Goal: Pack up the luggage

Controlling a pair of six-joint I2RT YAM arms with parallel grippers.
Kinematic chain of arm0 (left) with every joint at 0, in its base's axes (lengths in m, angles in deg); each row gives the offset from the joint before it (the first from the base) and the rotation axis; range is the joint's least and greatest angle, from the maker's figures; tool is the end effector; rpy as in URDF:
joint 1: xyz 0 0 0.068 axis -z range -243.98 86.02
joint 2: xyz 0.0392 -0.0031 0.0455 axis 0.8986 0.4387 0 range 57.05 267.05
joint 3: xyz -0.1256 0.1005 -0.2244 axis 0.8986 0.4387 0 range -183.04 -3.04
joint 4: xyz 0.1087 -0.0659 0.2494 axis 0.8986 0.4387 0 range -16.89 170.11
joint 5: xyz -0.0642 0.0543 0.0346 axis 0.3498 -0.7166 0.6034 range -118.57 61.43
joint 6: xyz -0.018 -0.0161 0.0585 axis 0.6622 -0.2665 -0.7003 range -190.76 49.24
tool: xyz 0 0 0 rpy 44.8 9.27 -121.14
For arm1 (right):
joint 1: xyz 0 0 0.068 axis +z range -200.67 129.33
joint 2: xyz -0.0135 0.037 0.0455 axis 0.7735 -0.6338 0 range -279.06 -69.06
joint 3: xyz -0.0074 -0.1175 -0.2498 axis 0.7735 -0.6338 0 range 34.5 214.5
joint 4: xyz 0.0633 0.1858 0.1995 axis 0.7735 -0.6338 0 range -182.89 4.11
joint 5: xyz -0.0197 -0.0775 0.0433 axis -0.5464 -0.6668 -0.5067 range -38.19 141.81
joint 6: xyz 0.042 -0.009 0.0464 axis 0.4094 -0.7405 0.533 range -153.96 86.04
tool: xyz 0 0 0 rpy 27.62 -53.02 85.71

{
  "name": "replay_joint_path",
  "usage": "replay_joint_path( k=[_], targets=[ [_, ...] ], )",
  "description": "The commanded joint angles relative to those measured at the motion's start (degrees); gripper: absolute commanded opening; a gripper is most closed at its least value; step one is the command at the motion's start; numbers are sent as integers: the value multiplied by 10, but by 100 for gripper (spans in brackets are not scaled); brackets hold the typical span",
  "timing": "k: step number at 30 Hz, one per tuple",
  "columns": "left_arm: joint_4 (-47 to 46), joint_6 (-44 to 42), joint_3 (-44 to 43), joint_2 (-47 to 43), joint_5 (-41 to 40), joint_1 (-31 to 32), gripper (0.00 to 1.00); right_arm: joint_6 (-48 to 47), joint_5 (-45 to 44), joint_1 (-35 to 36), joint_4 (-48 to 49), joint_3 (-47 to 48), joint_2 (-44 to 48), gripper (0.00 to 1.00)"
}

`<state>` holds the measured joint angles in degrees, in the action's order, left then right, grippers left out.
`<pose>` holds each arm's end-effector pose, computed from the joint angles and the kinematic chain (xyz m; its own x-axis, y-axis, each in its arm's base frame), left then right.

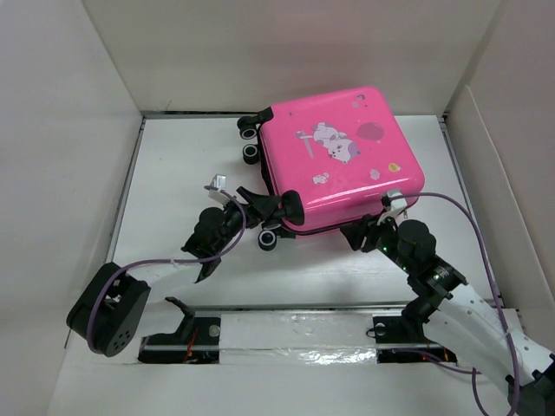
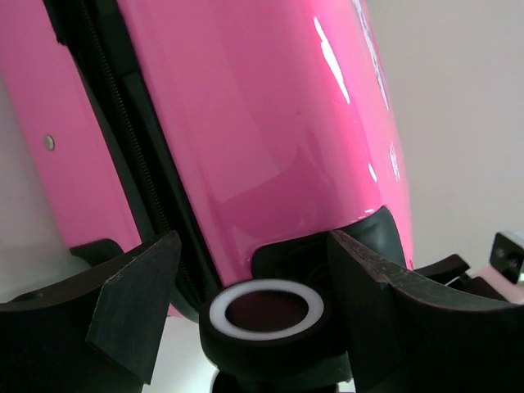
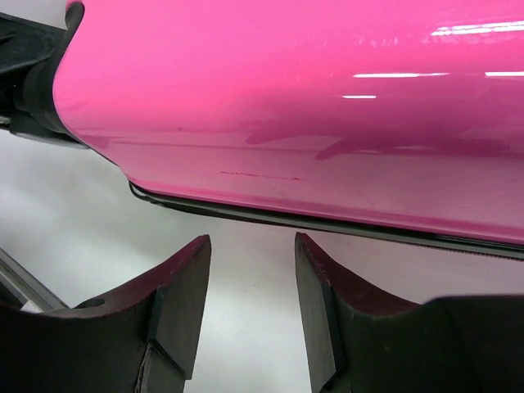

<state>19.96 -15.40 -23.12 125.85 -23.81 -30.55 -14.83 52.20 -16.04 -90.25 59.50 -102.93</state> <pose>0.2190 -0.1494 0.2130 -0.4718 -0.6710 -0.5720 0.4043 0.4119 -0.8166 0.1545 0.1072 0.2530 -0.3660 0.1456 -0.9192 -0.4803 0.8165 0.3205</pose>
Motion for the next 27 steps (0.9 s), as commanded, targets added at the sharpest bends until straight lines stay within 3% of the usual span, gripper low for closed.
replay_joint_path(
  k=[1, 7, 10, 12, 13, 15, 16, 21, 24, 27],
  targets=[
    [-30, 33, 14, 21, 54, 4, 69, -11, 9, -8, -6, 8, 9, 51],
    [29, 38, 35, -19, 10, -2, 79, -11, 29, -8, -2, 4, 15, 49],
    [87, 30, 35, -70, -17, -7, 84, -23, 59, -3, 7, 16, -1, 38],
    [138, 28, 31, -111, -33, -7, 87, -31, 64, 17, 14, 24, -22, 22],
    [153, 33, 31, -123, -35, -7, 90, -34, 61, 24, 17, 28, -30, 20],
    [202, 55, 29, -155, -29, -7, 93, -40, 50, 35, 29, 35, -52, 20],
    [225, 77, 30, -172, -16, -7, 99, -42, 44, 40, 37, 37, -60, 20],
    [276, 132, 20, -196, 46, -7, 99, -45, 44, 54, 63, 37, -86, 30],
    [317, 161, 13, -215, 85, -7, 99, -50, 44, 60, 61, 35, -80, 30],
    [298, 221, 28, -249, 119, -2, 99, -50, 39, 60, 60, 30, -60, 30]
  ],
)
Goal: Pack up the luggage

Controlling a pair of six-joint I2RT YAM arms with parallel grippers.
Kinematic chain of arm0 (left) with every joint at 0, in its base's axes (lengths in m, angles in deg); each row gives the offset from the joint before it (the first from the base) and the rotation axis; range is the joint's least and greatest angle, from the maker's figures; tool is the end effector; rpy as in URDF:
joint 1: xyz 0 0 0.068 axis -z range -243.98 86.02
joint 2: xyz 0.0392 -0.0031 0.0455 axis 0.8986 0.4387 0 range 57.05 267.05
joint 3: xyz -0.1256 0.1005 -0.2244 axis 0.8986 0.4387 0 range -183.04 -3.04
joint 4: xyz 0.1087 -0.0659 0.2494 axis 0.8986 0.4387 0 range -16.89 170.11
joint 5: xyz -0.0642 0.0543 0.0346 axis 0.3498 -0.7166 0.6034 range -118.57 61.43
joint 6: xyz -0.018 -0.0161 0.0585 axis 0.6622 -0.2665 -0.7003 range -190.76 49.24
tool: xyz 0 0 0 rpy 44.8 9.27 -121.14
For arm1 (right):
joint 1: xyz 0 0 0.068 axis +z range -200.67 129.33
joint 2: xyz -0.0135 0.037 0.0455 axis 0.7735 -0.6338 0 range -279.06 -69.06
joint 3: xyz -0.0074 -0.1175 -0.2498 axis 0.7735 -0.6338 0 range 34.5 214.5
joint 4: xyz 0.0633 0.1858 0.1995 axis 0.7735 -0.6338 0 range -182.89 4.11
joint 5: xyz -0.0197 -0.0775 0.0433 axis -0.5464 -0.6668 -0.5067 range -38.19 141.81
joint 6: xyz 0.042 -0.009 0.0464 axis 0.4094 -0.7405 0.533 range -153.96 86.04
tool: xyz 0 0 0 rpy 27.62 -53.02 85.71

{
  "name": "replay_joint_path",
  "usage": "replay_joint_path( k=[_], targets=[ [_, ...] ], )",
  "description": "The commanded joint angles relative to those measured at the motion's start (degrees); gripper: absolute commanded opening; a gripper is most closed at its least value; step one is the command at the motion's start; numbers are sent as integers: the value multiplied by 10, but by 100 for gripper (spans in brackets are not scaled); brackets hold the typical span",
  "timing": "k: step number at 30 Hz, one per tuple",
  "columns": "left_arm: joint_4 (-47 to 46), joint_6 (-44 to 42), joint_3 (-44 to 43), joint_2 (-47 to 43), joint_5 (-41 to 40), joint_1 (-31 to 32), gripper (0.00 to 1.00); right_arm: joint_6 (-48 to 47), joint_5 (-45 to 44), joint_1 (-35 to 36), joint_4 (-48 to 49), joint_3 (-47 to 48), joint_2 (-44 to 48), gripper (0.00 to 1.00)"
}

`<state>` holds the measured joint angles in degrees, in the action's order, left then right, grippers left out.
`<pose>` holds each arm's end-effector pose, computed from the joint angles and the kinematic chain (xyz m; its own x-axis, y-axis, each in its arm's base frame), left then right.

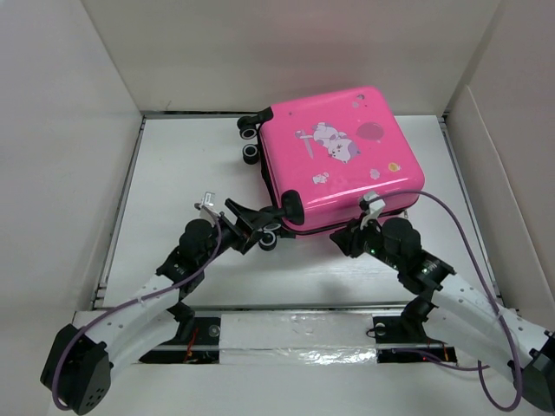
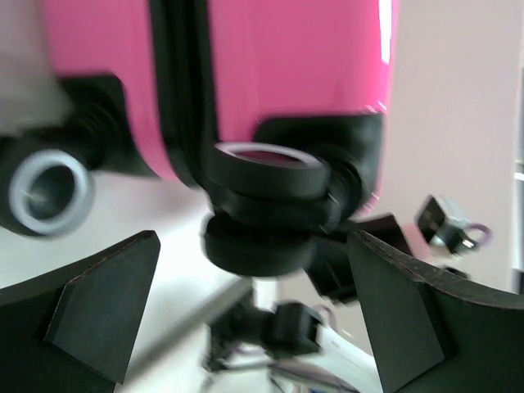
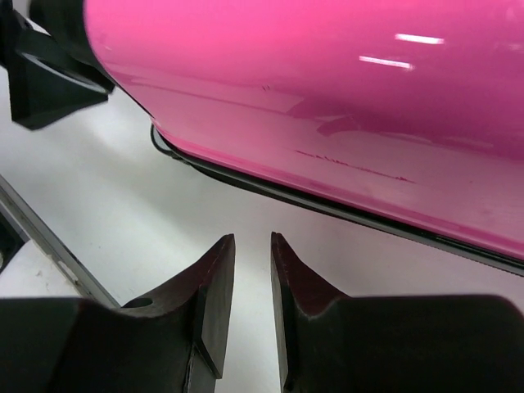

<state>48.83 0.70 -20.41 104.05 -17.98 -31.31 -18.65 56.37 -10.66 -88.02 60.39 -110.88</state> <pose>0.1792 -0.1255 0.2190 -0.6740 -0.6749 -0.3004 0.1433 0.2795 -0.9494 0.1568 0.1368 0.2390 -0.4136 -0.0034 -0.9104 -0.6112 0.7422 0.2749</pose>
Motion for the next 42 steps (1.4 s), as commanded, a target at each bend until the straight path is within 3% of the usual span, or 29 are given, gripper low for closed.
replay_joint_path(
  k=[1, 3, 9, 15, 22, 42],
  targets=[
    [-2, 81, 4, -40, 65, 11, 99, -11, -4, 6, 41, 15, 24, 30],
    [-28, 123, -2, -57, 65, 22, 99, -11, -3, 6, 44, 12, 33, 31],
    [-11, 126, -46, -49, 37, 28, 99, -13, 6, 6, 37, 7, 50, 31],
    [-86, 152, -47, 24, 61, 28, 99, -12, 11, 6, 28, 5, 71, 31],
    [-79, 124, -65, 47, 25, 16, 99, -6, 11, 11, 29, 0, 82, 31],
    [-179, 115, -82, 144, 7, -16, 95, -5, 7, 11, 29, -4, 71, 30]
  ],
)
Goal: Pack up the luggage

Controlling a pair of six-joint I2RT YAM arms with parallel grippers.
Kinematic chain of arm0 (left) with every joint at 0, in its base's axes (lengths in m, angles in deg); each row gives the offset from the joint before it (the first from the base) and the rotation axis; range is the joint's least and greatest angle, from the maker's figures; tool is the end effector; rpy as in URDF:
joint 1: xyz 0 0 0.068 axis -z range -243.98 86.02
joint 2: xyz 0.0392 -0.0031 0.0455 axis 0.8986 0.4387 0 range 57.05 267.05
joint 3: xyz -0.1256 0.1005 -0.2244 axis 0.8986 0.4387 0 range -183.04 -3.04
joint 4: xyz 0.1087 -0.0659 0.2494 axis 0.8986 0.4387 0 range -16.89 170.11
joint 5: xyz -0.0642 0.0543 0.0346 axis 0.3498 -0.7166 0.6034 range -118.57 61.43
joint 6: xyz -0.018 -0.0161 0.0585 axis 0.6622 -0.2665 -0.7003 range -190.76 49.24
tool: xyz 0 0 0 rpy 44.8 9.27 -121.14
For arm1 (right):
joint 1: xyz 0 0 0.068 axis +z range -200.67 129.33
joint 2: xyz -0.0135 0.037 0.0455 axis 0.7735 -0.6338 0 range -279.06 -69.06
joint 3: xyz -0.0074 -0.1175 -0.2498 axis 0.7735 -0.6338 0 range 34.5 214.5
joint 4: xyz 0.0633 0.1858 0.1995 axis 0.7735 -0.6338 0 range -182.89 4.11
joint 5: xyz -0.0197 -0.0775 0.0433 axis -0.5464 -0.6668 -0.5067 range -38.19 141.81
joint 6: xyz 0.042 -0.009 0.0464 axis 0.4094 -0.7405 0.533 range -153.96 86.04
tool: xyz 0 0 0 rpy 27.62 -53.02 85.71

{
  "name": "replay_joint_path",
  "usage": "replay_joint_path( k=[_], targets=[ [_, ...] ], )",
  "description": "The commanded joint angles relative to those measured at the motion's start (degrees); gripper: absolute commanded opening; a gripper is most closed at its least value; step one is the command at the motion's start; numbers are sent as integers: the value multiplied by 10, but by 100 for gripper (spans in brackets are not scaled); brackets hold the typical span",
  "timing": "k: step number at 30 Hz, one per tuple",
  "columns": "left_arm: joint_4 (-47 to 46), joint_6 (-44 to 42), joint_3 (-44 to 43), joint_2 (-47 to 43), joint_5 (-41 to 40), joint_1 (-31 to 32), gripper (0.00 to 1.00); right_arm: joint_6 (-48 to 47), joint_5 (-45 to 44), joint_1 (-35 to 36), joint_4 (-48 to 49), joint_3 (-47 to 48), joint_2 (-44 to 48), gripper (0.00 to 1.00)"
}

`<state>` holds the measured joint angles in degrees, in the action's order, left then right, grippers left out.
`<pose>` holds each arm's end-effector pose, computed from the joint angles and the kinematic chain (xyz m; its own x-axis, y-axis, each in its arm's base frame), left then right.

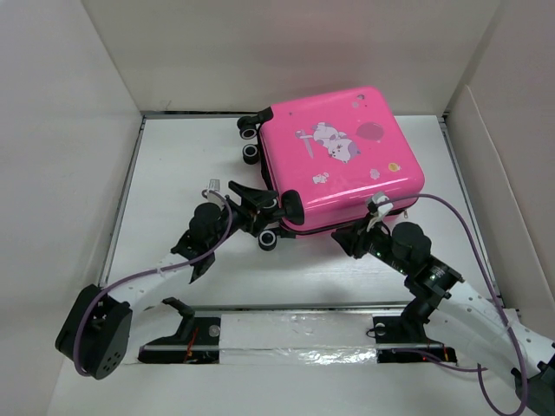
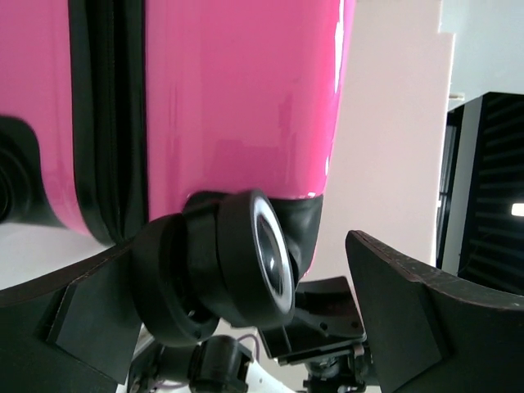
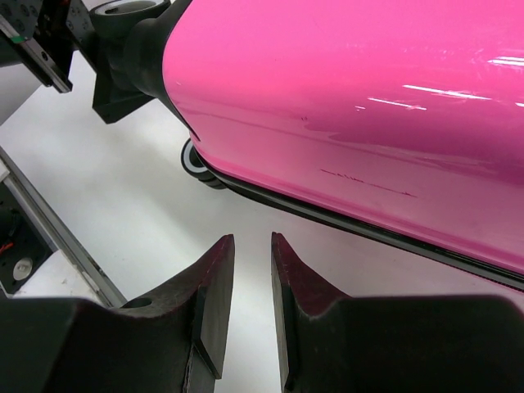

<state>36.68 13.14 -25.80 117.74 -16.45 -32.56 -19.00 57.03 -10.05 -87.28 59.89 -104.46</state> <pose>0.2133 -0.1423 0.2281 -0.6872 -0.7195 -0.1008 0.0510 0.0906 -0.9946 0.1436 0.1291 0.2574 -0.3299 0.0558 -0.9424 -0.6530 0.7074 0.2705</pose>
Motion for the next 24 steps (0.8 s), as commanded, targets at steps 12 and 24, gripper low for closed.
replay_joint_path(
  k=[12, 24],
  targets=[
    [-91, 2, -31, 26, -4, -3, 67, -1, -9, 5, 24, -5, 5, 30],
    [-100, -39, -56, 13, -8, -3, 0, 31, -95, 5, -48, 14, 55, 55]
  ],
)
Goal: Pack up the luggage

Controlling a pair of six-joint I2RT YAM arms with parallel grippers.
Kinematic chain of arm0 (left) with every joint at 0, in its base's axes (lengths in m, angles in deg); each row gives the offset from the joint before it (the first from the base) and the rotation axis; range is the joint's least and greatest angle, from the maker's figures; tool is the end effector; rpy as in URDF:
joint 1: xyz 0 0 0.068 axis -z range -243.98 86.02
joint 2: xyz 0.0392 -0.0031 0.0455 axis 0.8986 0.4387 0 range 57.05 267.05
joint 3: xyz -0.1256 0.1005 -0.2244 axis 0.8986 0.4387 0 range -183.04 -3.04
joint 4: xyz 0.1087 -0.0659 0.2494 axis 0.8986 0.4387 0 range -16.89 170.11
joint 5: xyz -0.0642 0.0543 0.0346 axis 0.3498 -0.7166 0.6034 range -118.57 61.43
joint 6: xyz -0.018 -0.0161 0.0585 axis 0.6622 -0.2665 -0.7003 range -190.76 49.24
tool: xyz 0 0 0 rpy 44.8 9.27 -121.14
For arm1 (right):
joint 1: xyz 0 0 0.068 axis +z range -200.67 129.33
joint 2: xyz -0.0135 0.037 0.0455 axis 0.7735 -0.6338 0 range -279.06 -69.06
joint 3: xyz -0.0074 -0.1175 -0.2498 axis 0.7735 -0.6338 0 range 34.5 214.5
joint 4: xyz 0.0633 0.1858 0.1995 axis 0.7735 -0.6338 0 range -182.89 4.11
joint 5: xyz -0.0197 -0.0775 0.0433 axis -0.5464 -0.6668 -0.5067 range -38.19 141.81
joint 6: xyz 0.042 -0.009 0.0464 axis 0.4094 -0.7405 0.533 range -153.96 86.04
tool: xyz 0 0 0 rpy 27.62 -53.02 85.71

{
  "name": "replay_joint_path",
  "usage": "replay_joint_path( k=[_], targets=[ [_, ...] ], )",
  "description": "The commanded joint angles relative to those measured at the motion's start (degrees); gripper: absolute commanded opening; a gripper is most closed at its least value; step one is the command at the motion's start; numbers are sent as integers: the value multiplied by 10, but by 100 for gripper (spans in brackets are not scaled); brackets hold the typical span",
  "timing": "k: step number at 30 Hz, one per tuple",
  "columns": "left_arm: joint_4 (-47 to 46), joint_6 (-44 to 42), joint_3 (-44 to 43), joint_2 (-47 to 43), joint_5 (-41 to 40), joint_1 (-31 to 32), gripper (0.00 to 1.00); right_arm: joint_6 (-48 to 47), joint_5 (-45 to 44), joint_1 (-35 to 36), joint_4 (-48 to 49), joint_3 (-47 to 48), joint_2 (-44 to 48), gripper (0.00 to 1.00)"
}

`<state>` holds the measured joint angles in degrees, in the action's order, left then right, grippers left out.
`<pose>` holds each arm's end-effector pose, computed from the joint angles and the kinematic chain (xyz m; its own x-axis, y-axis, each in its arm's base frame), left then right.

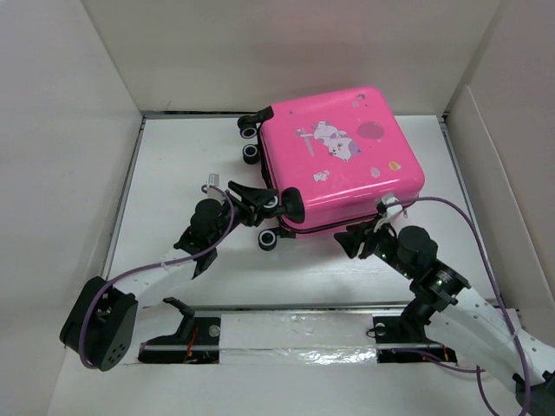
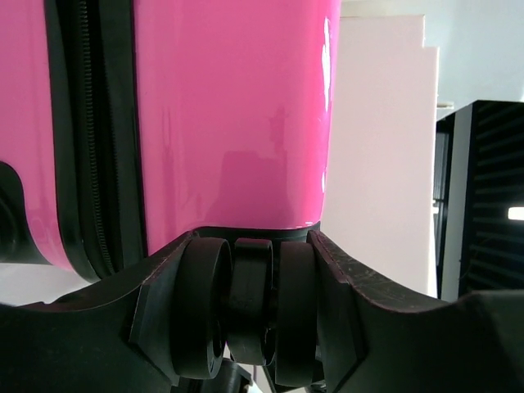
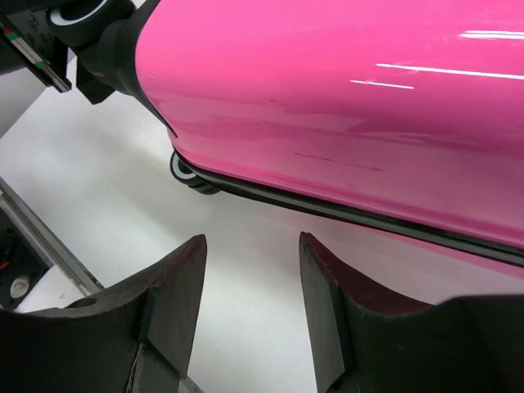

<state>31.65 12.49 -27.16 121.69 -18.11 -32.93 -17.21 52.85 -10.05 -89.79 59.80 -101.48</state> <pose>0.2245 -0.1455 0.2308 -0.6564 -0.7448 -0.1205 0.0919 0.0796 -0.9926 0.1395 0.1209 0.2602 -0.3305 0.0962 -0.9389 -0.5944 0.7515 0.2863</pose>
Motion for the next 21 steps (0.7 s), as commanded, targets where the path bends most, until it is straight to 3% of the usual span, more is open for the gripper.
replay_joint_path(
  k=[1, 2, 3, 4, 6, 10, 14, 18, 21],
  targets=[
    [-49, -37, -48, -29, 10, 1, 0, 22, -66, 5, -31, 18, 34, 55],
    [-45, -41, -53, -35, 11, 1, 0, 28, -82, 5, -38, 15, 45, 53],
    [-40, -48, -62, -37, 11, 1, 0, 37, -127, 5, -53, 12, 71, 29],
    [-38, -51, -65, -41, 13, 1, 0, 62, -151, 5, -60, 8, 86, 15],
    [-34, -57, -72, -50, 13, -5, 0, 86, -217, 5, -87, -6, 119, 0],
    [-20, -68, -66, -63, 20, -34, 0, 143, -289, 5, -127, -27, 191, 0],
    [-47, -60, -39, -68, 52, -68, 0, 168, -329, 5, -157, -29, 192, 4],
    [-51, -63, -22, -72, 70, -92, 0, 177, -342, 5, -150, -25, 166, 34],
    [-69, -56, -1, -77, 103, -136, 0, 158, -333, -1, -132, -24, 142, 41]
  ],
)
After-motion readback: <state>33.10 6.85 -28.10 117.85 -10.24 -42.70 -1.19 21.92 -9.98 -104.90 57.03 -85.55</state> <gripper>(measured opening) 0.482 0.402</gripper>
